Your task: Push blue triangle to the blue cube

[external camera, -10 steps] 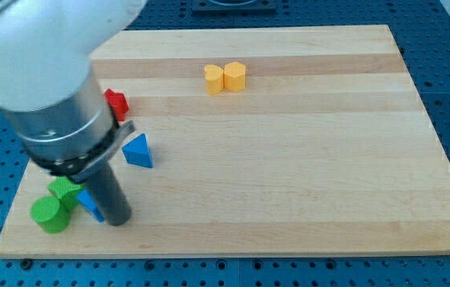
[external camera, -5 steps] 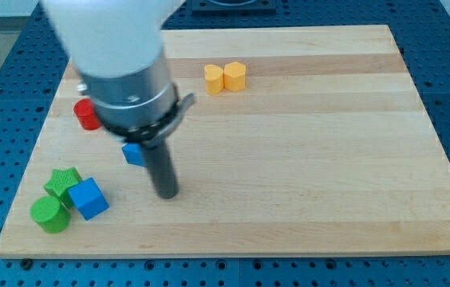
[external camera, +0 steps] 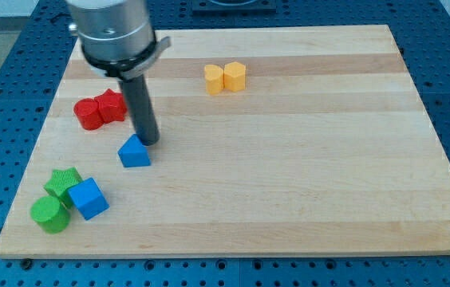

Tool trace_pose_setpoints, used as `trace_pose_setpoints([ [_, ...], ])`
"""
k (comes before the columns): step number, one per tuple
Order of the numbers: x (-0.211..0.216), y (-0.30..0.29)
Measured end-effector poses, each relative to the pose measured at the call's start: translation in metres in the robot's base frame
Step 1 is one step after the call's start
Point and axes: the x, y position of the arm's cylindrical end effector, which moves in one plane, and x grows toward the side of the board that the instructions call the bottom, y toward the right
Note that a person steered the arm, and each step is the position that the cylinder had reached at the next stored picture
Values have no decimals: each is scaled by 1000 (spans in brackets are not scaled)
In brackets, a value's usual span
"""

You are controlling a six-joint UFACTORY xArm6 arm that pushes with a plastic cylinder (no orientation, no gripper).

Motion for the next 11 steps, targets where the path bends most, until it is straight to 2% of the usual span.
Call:
trace_pose_setpoints([
  [2, 12, -29],
  [4, 14, 33],
  [7, 37, -6],
  [8, 17, 17],
  [9, -5, 17],
  [11, 4, -48],
])
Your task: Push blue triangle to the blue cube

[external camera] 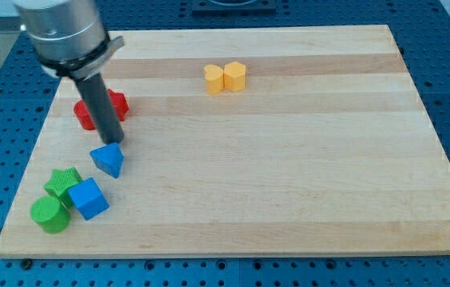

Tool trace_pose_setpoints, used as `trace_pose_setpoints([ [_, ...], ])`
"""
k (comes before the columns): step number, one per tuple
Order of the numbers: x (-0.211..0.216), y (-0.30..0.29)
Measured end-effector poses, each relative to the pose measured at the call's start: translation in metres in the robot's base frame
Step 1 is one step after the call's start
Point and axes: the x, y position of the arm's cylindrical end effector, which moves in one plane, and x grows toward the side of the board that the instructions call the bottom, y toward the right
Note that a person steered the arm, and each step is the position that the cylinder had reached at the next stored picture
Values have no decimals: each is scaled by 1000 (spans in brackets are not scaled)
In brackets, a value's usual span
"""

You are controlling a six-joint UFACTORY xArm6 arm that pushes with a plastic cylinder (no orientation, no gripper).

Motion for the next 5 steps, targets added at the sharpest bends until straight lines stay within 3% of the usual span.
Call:
trace_pose_setpoints([
  [5, 53, 0],
])
